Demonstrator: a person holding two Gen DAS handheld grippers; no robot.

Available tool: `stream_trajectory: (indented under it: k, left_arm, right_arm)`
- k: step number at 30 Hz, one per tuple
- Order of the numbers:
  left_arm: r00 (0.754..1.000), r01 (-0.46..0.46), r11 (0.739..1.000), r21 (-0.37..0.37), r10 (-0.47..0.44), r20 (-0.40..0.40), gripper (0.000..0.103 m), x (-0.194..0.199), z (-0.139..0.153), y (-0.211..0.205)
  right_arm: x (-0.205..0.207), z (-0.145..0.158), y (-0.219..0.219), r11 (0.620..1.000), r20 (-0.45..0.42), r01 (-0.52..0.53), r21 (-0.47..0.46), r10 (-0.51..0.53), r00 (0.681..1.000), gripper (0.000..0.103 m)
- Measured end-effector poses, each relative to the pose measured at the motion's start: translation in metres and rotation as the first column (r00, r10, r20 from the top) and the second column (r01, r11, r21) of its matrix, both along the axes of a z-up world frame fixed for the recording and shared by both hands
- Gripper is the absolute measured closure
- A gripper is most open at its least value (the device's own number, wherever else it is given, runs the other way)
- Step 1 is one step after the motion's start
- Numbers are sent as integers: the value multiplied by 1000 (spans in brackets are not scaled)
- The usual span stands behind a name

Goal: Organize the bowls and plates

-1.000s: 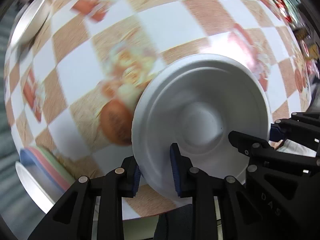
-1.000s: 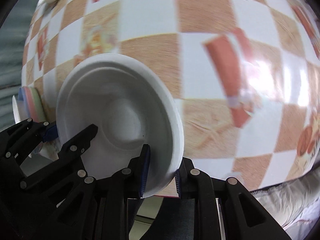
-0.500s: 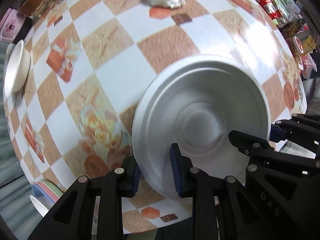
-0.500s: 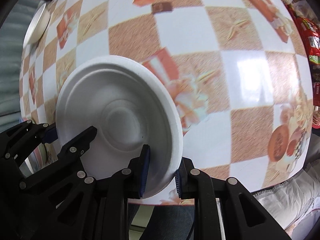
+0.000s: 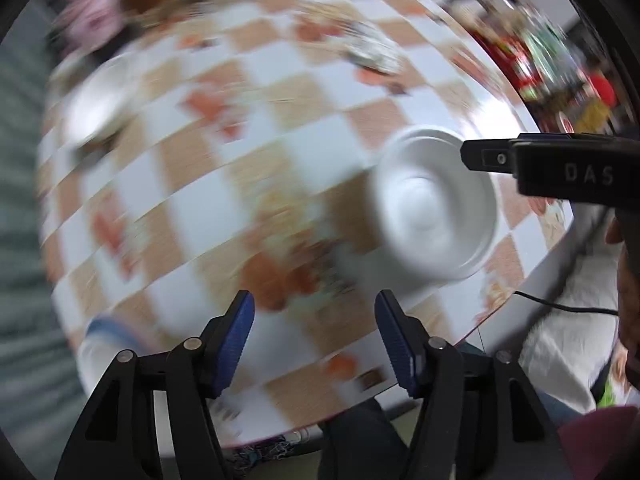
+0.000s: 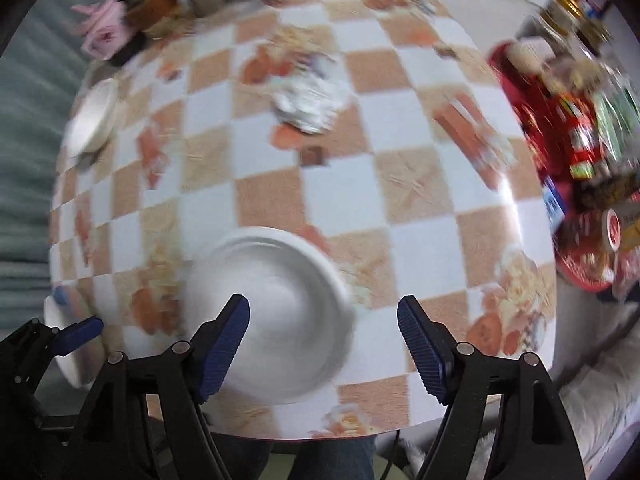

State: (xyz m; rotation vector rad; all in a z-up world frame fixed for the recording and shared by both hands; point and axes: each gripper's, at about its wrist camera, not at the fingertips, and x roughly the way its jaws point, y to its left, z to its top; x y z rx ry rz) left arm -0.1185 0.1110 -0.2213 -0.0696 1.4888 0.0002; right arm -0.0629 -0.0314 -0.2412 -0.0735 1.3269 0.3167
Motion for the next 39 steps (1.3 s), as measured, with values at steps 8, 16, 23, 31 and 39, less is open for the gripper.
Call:
stream_trajectory:
  k: [8,16,23,31,39]
  left_arm:
    - [891,-451,869,203,453,39,36,-117,17,160]
    - [832,-538,808,240,555,-3,36,-165,-17,221]
    - [851,-511,849,133,521,-62,57,-171,-35,224]
    - [864,-498,866,40,499,-68,77,-173,-16,215]
    - [924,-381,924,18,381,-15,72,-128,20,172]
  right_arm:
    - [-53,-21,189,915,-98,-377,147,392,915,25]
    - [-99,-55,267,845,-125,-530,71,535,836,25]
    - [-118,-82,287,831,-210,-555,47,551,807,85]
    - [-119,-68,276,841,-212,-533,99,541,814,85]
    - [-98,-35,212,894,-178,-432,115,446,877,85]
